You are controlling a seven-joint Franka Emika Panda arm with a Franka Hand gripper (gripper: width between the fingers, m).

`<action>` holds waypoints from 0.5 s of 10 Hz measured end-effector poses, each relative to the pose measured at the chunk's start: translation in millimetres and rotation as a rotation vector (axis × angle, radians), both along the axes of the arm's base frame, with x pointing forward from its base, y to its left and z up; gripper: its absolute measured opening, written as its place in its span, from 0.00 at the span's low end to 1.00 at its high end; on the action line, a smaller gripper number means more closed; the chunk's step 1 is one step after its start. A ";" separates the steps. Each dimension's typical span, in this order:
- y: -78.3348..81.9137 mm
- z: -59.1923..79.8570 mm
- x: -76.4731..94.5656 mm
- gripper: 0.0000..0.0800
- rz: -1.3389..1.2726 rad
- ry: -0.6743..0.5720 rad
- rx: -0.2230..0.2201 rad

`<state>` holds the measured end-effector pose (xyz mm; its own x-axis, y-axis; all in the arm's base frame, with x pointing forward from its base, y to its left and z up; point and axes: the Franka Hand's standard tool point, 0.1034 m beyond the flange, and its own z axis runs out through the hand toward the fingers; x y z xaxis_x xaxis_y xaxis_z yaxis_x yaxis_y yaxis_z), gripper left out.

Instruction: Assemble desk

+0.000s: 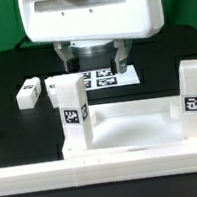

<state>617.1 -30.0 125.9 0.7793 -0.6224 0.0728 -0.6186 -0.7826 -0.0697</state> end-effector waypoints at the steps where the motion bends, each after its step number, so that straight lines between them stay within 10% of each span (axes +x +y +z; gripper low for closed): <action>1: 0.5 -0.6 -0.6 0.81 -0.001 0.001 0.000; 5: 10.1 -7.3 -12.8 0.81 -0.072 0.000 0.005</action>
Offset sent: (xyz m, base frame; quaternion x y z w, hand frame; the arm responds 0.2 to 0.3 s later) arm 0.0000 0.0000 0.0000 0.0000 0.0000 0.0000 1.0000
